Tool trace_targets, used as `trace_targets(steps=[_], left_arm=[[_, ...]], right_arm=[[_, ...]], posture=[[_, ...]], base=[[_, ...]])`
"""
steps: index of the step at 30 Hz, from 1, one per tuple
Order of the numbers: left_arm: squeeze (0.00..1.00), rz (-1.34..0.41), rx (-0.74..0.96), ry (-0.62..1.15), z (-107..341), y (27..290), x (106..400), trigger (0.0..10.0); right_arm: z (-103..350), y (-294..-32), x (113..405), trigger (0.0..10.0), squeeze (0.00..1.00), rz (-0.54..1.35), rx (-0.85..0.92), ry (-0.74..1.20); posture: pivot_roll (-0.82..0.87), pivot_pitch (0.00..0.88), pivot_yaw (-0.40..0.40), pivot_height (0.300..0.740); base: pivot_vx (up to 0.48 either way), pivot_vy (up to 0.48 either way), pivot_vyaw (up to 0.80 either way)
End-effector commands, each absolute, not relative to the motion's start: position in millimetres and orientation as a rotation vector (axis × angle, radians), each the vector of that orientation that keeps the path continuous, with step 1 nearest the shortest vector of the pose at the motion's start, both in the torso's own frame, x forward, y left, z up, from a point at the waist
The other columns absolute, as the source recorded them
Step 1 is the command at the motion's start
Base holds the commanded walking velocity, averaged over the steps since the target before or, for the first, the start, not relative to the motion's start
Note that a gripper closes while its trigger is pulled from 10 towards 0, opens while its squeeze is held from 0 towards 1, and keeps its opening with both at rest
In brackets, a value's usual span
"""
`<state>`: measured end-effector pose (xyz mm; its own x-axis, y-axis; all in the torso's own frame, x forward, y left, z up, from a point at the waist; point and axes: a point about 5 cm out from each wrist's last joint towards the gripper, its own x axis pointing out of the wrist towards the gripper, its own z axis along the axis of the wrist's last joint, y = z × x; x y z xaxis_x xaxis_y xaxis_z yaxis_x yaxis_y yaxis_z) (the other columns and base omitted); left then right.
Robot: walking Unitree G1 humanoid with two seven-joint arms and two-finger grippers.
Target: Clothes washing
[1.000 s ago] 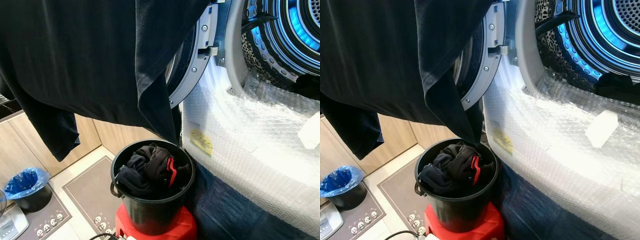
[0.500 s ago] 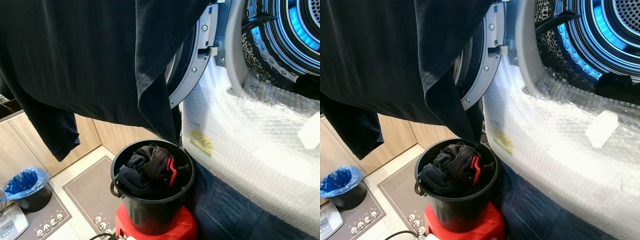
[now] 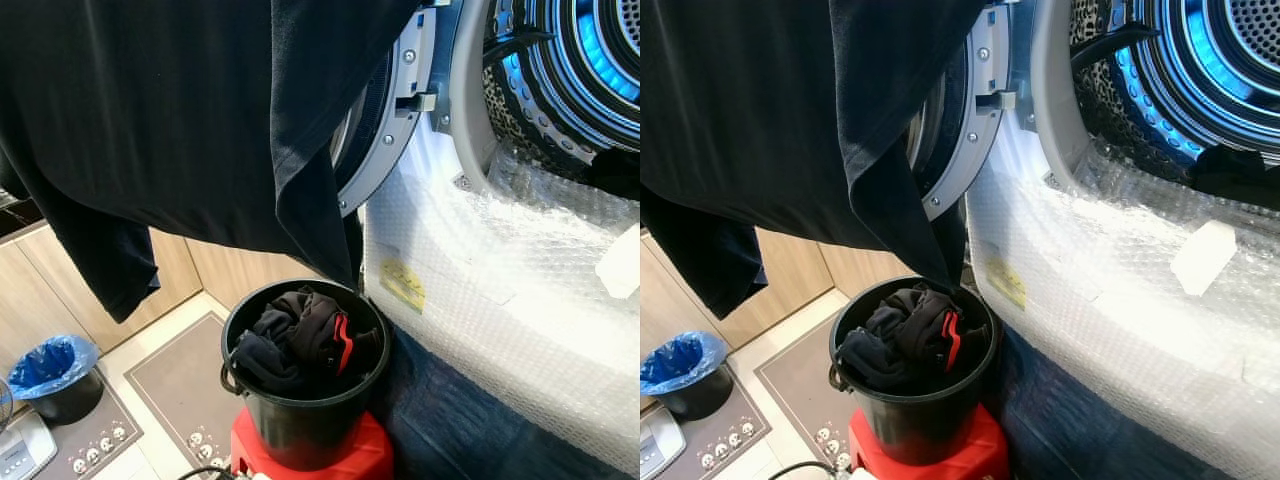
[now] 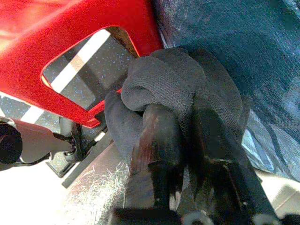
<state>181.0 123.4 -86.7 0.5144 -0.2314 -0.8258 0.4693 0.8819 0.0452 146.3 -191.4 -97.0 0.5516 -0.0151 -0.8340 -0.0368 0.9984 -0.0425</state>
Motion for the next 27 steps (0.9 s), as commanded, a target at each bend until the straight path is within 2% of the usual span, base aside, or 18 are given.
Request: trace_targets(steps=[1, 27], left_arm=[[0.00, -0.429, 0.313, 0.975, -90.2, 129.6, 174.6, 10.0], [0.00, -0.426, 0.306, 0.994, -92.8, 129.9, 168.9, 10.0]], right_arm=[[-98.4, -186.3, 144.7, 10.0, 0.00, 0.028, -0.048, 0.997], [-99.5, -187.4, 141.2, 10.0, 0.00, 0.016, -0.054, 1.003]], posture=[[-0.12, 0.000, 0.040, 0.740], [-0.14, 0.000, 0.045, 0.740]], base=[[0.000, 0.000, 0.00], [0.000, 0.000, 0.00]])
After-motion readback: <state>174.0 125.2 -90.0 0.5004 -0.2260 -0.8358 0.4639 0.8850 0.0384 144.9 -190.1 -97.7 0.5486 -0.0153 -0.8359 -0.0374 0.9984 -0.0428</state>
